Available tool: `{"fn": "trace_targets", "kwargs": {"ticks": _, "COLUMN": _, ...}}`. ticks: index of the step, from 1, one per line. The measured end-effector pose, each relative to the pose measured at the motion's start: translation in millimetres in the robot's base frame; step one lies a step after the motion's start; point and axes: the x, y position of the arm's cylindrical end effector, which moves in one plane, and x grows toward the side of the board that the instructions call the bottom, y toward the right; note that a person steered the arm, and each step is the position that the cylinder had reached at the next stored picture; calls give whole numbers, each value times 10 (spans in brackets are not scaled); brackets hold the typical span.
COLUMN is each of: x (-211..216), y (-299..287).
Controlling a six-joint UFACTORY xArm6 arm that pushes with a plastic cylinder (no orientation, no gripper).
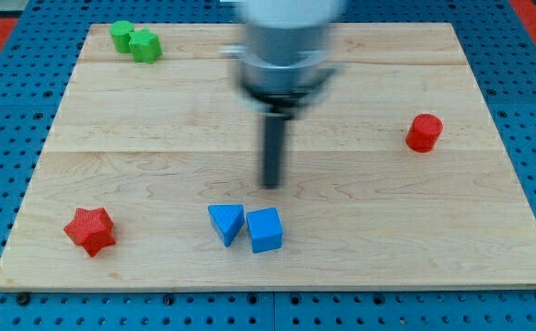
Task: Push the red star to the top of the blue triangle
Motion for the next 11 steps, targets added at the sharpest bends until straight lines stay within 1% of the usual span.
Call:
{"fn": "trace_targets", "kwargs": {"ticks": 1, "x": 0, "y": -1438}}
{"fn": "trace_targets", "kwargs": {"ticks": 2, "x": 305, "y": -2378}}
{"fn": "trace_targets", "kwargs": {"ticks": 3, "x": 990, "y": -2347}}
{"fn": "trace_targets", "kwargs": {"ticks": 5, "x": 736, "y": -1438}}
{"fn": "trace_targets", "kwargs": {"ticks": 6, "x": 925, "y": -1365}}
{"fn": "trace_targets", "kwargs": {"ticks": 7, "x": 872, "y": -1259}}
{"fn": "trace_targets", "kwargs": {"ticks": 8, "x": 328, "y": -1112}}
{"fn": "trace_targets", "kwargs": {"ticks": 9, "x": 57, "y": -647}}
{"fn": "trace_targets", "kwargs": {"ticks": 10, "x": 25, "y": -95}}
{"fn": "trace_targets", "kwargs": {"ticks": 11, "x": 132, "y": -637}}
